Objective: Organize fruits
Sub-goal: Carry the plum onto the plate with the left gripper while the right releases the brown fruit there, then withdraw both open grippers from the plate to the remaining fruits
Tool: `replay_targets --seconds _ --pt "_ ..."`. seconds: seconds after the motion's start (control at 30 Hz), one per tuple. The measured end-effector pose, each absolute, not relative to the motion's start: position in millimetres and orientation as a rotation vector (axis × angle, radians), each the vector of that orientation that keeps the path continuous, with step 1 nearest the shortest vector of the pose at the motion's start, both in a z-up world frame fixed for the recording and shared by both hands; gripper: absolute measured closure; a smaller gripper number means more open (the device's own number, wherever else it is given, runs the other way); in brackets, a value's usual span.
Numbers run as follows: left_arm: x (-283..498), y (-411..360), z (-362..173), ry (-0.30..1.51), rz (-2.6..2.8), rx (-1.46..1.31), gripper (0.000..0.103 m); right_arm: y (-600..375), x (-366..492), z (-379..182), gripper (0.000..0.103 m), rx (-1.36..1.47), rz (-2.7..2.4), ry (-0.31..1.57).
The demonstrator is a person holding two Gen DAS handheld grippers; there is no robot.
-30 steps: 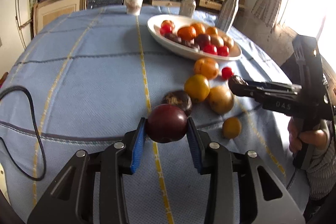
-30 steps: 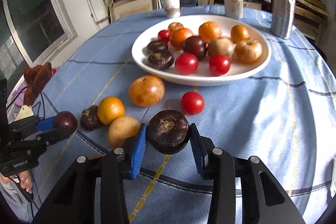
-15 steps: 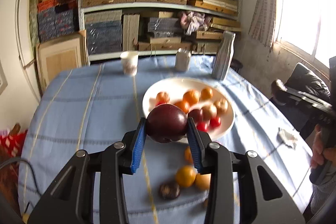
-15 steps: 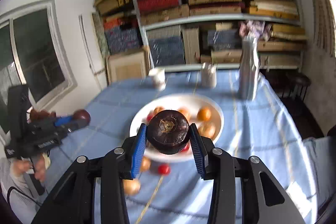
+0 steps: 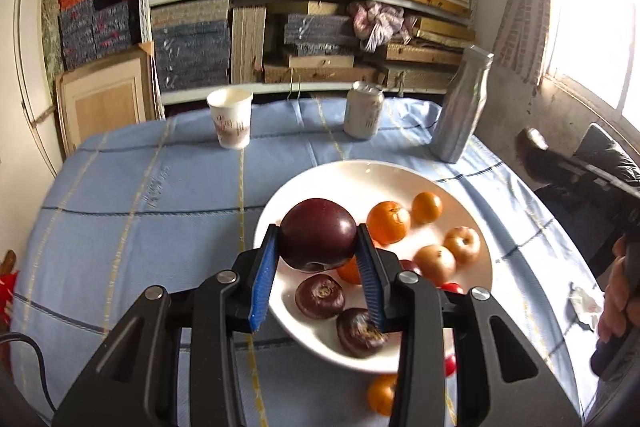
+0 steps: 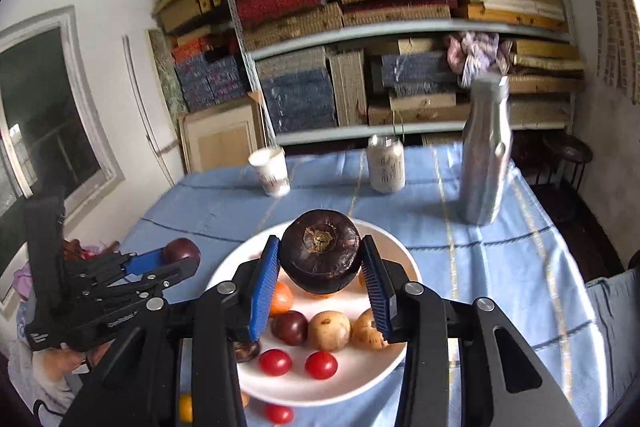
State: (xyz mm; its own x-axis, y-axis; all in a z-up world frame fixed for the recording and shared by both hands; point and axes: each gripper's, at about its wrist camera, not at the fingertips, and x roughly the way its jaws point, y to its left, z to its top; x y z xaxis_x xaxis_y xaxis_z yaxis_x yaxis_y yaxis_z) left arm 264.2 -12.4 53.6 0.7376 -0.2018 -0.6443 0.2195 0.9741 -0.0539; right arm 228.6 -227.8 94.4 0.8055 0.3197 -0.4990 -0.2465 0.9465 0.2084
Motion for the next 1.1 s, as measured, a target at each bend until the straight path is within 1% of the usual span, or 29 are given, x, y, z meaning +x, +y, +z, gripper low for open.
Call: replay_targets --seconds 0.1,0.37,0.63,0.67,0.7,0.77,0.87,0.93,0.97,1.0,1.03,1.1 --pt "281.7 -13.2 33.6 0.740 -0.226 0.021 0.066 -220.7 254.8 66.3 0.062 0.127 0.289 0.622" --pt "303.5 -5.3 -8.1 0.817 -0.223 -0.005 0.065 -212.0 286.2 21.0 0.062 0.101 0.258 0.729" --pt "306.1 -3.0 -8.2 0.810 -0.239 -0.026 0.064 -210.2 297.0 0.8 0.060 0.090 0.246 0.778" --pt "306.6 -2.3 -8.4 0.812 -0.243 -0.035 0.062 -210.7 297.0 1.8 0.060 0.091 0.246 0.774" --pt "306.0 -1.7 -7.4 0.812 -0.242 -0.037 0.057 -211.0 296.4 3.9 0.060 0.092 0.249 0.768" --pt "303.8 -1.6 -4.1 0.802 -0.236 -0.035 0.053 -212.2 291.9 13.2 0.060 0.095 0.251 0.741" --pt "296.8 2.5 7.5 0.782 -0.239 -0.055 0.052 -212.6 277.3 36.2 0.060 0.099 0.268 0.683" --pt "286.9 7.0 21.1 0.754 -0.239 -0.068 0.050 -210.8 257.1 62.6 0.060 0.097 0.290 0.615" --pt "279.6 9.1 30.6 0.730 -0.237 -0.069 0.047 -210.0 247.6 74.6 0.060 0.096 0.302 0.585" --pt "273.5 11.0 37.0 0.714 -0.234 -0.068 0.046 -208.7 234.2 89.5 0.058 0.095 0.316 0.545" --pt "266.4 12.8 44.4 0.698 -0.232 -0.069 0.046 -208.1 221.1 102.1 0.055 0.097 0.330 0.510" --pt "250.1 16.5 57.9 0.669 -0.235 -0.075 0.045 -206.7 196.8 124.1 0.050 0.097 0.355 0.445"
